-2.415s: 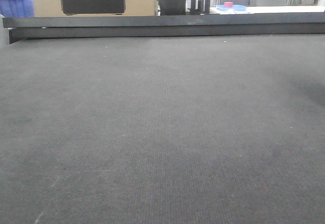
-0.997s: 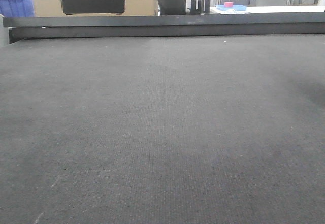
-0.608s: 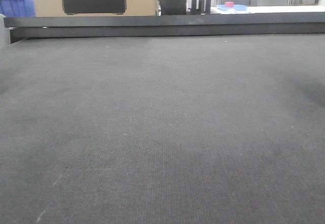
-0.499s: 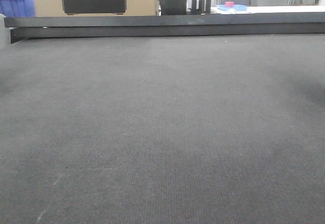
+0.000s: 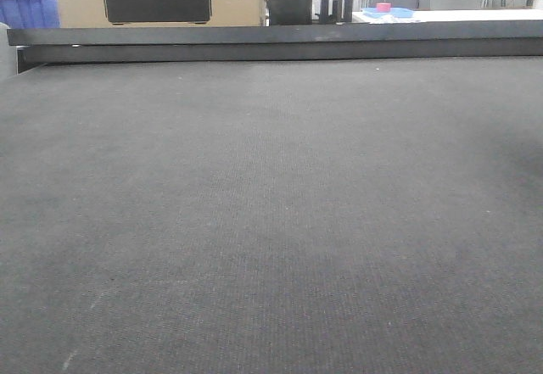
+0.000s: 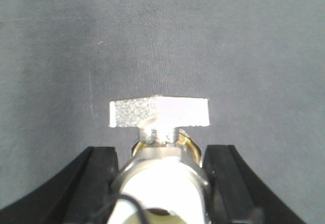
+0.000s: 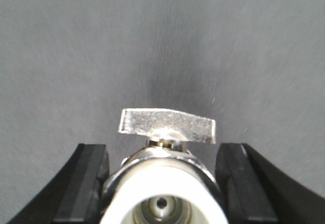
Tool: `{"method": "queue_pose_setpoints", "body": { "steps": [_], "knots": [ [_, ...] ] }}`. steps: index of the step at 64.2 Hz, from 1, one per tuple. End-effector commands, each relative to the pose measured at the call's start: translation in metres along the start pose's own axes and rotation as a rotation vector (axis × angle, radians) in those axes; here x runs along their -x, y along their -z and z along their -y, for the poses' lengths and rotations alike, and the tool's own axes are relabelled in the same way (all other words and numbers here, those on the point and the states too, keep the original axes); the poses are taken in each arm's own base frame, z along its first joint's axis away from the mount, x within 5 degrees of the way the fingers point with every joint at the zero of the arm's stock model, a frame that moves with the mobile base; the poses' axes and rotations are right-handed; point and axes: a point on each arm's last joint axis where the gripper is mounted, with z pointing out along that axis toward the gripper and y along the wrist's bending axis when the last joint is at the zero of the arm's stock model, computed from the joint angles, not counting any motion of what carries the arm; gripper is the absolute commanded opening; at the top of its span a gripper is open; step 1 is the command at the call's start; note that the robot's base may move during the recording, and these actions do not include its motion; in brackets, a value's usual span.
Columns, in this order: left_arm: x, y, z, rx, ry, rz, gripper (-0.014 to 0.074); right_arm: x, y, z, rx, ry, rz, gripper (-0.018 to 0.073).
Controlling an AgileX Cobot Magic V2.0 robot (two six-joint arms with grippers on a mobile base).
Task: Place valve from conveyor to right shelf box
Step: 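Lift both held valves up off the conveyor belt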
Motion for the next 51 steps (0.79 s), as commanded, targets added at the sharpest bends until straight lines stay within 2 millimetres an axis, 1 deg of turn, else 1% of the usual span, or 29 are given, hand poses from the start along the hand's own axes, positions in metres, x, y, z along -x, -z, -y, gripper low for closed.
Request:
{"method": "queue_pose_setpoints", "body": {
  "steps": [1, 6, 14, 25, 39, 46, 51],
  "knots": [
    [-0.006, 0.032, 0.003, 0.002, 0.006, 0.136, -0.0111, 0.008, 0.031, -0.002, -0.017, 0.014, 0.157, -0.0153],
    [-0.012, 0.055, 0.004, 0.009, 0.004, 0.218, -0.0111, 0.009, 0.047, -0.004, -0.020, 0.020, 0.210, -0.0153],
    [-0.022, 0.084, 0.006, 0.019, 0.001, 0.337, -0.0111, 0.011, 0.073, -0.006, -0.027, 0.028, 0.294, -0.0153],
    [-0.032, 0.112, 0.007, 0.030, -0.001, 0.462, -0.0111, 0.017, 0.107, -0.009, -0.035, 0.040, 0.405, -0.0153],
    [-0.041, 0.137, 0.009, 0.039, -0.003, 0.593, -0.0111, 0.028, 0.140, -0.014, -0.015, 0.037, 0.518, -0.0153],
    [-0.042, 0.143, 0.009, 0.043, -0.003, 0.636, -0.0111, 0.032, 0.150, -0.016, -0.003, 0.034, 0.555, -0.0153],
    [-0.042, 0.145, 0.009, 0.044, -0.003, 0.652, -0.0111, 0.033, 0.152, -0.016, -0.004, 0.034, 0.564, -0.0153]
  ]
}}
